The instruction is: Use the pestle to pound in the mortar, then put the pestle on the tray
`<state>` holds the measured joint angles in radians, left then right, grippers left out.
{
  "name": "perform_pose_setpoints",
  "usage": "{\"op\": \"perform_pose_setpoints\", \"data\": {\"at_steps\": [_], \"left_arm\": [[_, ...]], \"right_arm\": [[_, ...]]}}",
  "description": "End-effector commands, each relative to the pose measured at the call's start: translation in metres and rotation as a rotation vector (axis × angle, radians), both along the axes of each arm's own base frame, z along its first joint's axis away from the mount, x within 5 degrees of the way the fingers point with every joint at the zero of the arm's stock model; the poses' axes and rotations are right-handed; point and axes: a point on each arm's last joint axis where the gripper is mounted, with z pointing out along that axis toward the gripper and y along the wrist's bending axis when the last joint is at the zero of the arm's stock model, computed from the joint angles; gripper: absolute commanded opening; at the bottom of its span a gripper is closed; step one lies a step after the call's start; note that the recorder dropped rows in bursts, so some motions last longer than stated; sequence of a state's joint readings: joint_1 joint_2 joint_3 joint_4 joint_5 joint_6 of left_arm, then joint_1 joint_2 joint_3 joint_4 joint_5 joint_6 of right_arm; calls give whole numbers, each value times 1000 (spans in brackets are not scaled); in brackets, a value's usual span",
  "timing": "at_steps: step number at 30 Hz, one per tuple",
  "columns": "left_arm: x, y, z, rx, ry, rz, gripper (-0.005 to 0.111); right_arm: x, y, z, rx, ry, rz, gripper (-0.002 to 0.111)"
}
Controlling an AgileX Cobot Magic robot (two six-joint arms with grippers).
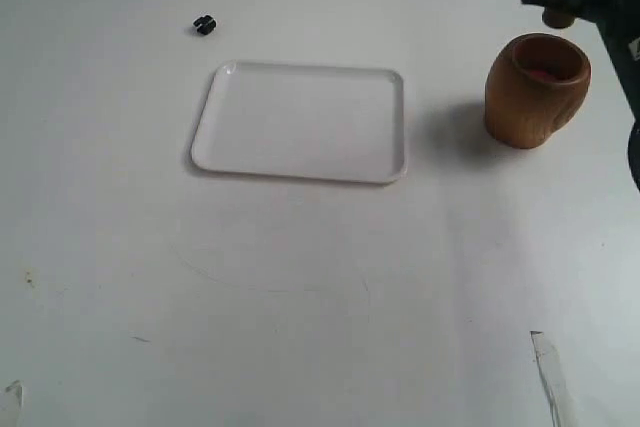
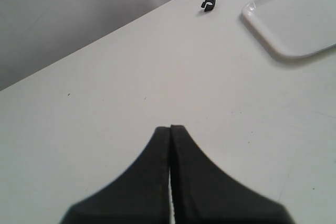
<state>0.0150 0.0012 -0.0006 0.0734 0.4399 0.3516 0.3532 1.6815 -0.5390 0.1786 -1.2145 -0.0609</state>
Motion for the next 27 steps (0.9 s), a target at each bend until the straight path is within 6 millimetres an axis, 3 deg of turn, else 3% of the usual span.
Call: {"op": "perform_pose_setpoints", "data": {"at_steps": [1,5,10,11,13,16,20,22,25,27], "left_arm": [[0,-1,0,-15,-4,-6,0],[0,-1,0,-15,-4,-6,0],[0,-1,0,-15,-4,-6,0],[0,-1,0,-15,-4,-6,0],[0,-1,0,-15,-4,-6,0],[0,-1,0,-15,-4,-6,0],[0,-1,0,-15,-4,-6,0],[0,-1,0,-15,-4,-6,0],[0,-1,0,-15,-4,-6,0],[0,-1,0,-15,-4,-6,0]], "right_arm": [[-3,-4,5,13,13,-17,0],[-4,-5,-17,-21,88,-35,0],[-5,-9,-62,-68,214,-62,0],[-5,-9,-78,-81,267,-66,0],[-1,-6,-87,-89,287,-49,0],[1,-5,-70,-80,229,-45,0],[-11,-4,7,-67,-34,-11,0],[-17,-7,25,-45,-92,-15,0],[-16,-7,25,-63,-95,-21,0],[-12,-5,10,-85,-38,-17,0]]}}
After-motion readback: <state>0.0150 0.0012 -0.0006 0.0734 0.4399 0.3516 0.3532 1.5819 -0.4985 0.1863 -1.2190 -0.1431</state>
